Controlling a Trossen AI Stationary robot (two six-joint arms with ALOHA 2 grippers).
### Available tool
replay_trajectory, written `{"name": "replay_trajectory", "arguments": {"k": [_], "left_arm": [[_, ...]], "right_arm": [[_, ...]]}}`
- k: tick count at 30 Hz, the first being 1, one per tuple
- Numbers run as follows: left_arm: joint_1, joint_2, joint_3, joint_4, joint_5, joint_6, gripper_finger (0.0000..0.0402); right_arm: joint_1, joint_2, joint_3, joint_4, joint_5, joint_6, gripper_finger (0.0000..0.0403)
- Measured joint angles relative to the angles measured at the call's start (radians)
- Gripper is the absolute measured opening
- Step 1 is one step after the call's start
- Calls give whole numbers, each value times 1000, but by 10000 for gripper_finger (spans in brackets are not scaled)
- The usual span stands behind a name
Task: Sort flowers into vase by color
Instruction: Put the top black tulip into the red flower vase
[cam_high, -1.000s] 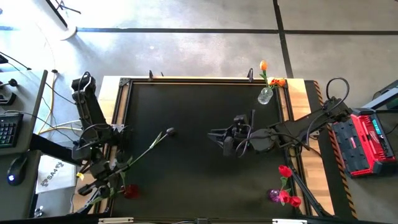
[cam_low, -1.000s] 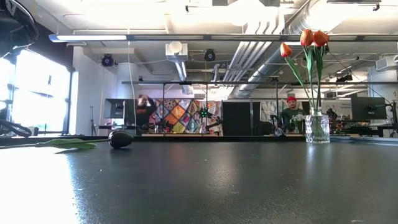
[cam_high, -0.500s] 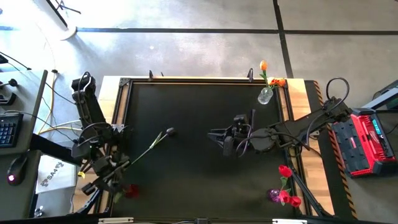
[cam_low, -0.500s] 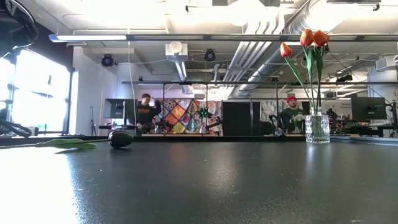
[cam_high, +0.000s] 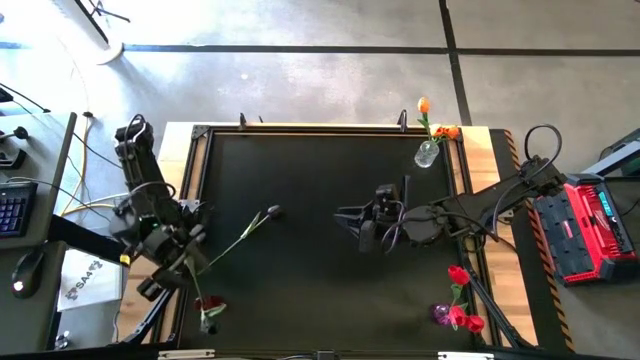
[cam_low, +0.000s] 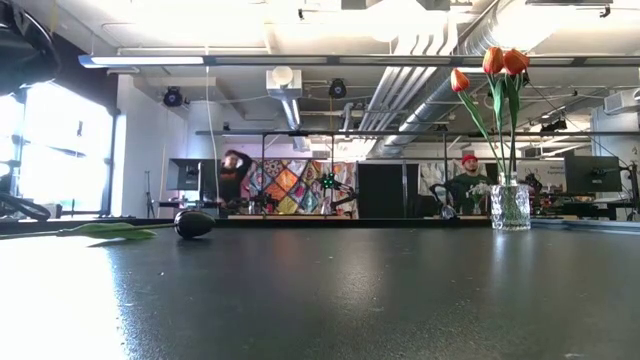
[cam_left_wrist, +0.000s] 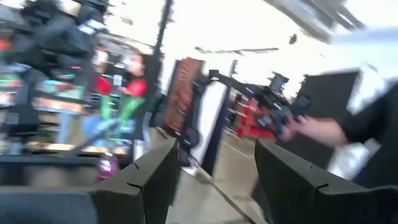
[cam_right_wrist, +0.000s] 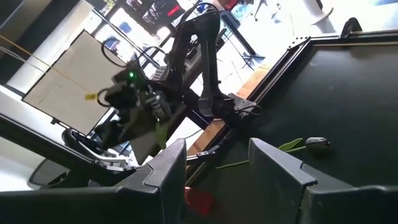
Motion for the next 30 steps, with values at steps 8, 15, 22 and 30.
{"name": "replay_trajectory", "arguments": {"k": [8, 15, 22, 30], "left_arm": [[17, -4, 113, -88, -15, 22, 202], [17, 36, 196, -169, 5, -2, 202], [18, 37, 406, -383, -293, 24, 202], [22, -80, 582, -1147, -590, -570, 200]], "right_arm": [[0, 0, 0, 3, -12, -29, 162], [0, 0, 0, 2, -42, -78, 162], [0, 0, 0, 1, -56, -108, 162], [22, 0, 0, 1, -56, -103, 162]]}}
